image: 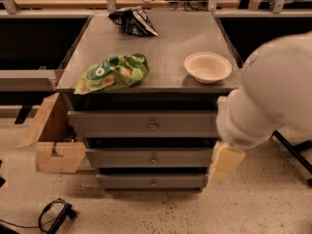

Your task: Open bottom drawer

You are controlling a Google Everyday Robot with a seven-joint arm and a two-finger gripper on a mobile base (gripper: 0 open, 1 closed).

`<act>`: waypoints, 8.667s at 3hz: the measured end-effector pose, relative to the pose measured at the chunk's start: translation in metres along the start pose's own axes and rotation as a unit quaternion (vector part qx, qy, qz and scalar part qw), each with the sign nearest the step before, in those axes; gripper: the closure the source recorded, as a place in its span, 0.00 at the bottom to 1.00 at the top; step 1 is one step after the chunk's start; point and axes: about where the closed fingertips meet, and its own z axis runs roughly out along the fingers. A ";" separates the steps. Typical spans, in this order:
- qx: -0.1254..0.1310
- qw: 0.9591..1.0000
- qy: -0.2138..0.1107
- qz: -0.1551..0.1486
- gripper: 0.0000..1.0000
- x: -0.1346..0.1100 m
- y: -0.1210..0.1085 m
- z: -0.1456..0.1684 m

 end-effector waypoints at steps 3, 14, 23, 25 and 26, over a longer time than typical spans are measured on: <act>-0.086 0.995 0.040 -0.037 0.00 0.016 0.088 0.202; -0.106 0.993 0.051 -0.032 0.00 0.063 0.111 0.623; -0.113 0.991 0.051 -0.045 1.00 0.052 0.077 0.688; -0.113 0.991 0.051 -0.045 1.00 0.050 0.069 0.684; -0.113 0.991 0.051 -0.045 1.00 0.049 0.066 0.683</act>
Offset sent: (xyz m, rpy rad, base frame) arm -0.0100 0.0199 -0.2599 -0.1362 0.1331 0.0868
